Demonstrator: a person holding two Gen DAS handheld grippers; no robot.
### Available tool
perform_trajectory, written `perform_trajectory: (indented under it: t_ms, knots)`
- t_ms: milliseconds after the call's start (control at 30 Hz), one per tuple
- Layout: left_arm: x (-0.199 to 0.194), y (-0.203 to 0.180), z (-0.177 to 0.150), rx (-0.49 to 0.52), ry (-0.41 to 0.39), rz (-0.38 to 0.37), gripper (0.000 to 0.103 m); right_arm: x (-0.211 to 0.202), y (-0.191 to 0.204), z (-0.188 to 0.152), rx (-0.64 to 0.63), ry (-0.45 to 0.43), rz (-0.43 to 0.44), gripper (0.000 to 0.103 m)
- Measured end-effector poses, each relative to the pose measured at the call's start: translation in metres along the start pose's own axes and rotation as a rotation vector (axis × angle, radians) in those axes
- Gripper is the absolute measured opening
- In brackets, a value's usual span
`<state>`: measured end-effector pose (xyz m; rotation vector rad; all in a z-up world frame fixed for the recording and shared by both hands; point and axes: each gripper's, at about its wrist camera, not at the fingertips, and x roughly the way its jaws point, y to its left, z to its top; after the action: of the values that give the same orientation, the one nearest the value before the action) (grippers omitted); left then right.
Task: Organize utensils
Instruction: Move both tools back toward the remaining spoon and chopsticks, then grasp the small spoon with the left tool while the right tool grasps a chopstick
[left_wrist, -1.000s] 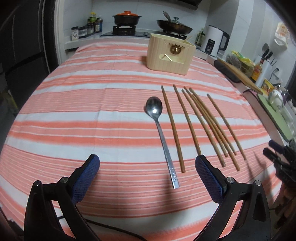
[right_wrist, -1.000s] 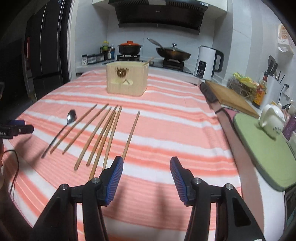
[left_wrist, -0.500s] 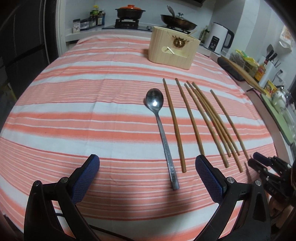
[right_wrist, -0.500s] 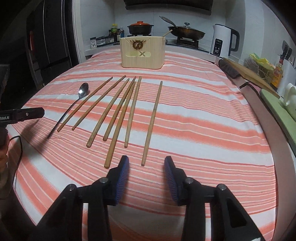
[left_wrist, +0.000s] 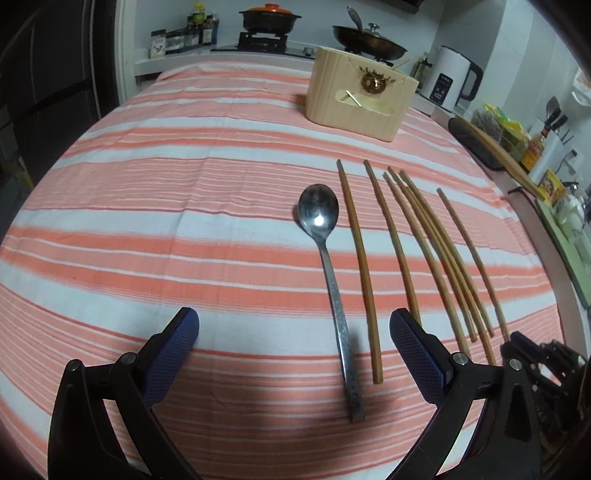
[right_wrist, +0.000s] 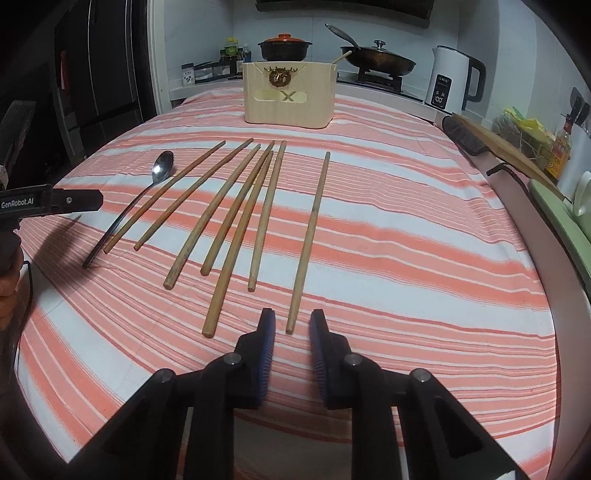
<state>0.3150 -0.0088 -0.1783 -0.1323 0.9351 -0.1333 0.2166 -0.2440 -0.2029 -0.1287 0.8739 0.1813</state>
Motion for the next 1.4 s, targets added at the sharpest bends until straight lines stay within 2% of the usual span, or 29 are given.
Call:
perform_trajectory:
  t_ms: [200,533,733,900,1000,1067,1100,1133,1167,1400]
  knots:
    - [0.028,0.0,0.017,-0.009,0.009,0.053,0.102,0.0,-0.002,0.0,0.018,-0.004,-0.013,0.011]
    - [0.057,-0.009,0.035,0.047,0.024,0.136,0.102,0.001,0.0,0.002,0.01,0.0,-0.022,0.01]
    - [0.072,-0.019,0.05,0.067,0.026,0.145,0.101,0.003,-0.001,0.004,0.01,0.001,-0.023,0.01]
    - [0.078,-0.023,0.056,0.08,0.021,0.153,0.095,0.005,-0.003,0.006,0.016,-0.002,-0.023,0.009]
    - [0.076,-0.024,0.056,0.087,0.001,0.145,0.083,0.006,-0.003,0.006,0.018,-0.005,-0.023,0.009]
    - [0.073,-0.027,0.056,0.1,-0.017,0.133,0.062,0.006,-0.003,0.006,0.019,-0.007,-0.024,0.009]
    - [0.073,-0.028,0.056,0.107,-0.023,0.122,0.055,0.006,-0.003,0.006,0.019,-0.006,-0.024,0.009]
    - [0.072,-0.03,0.056,0.11,-0.029,0.113,0.039,0.006,-0.003,0.006,0.019,-0.006,-0.024,0.009]
    - [0.072,-0.03,0.056,0.109,-0.032,0.105,0.036,0.006,-0.003,0.006,0.023,-0.007,-0.025,0.007]
    - [0.059,-0.019,0.054,0.057,-0.055,0.029,0.036,0.001,-0.013,0.005,0.073,-0.021,-0.005,0.006]
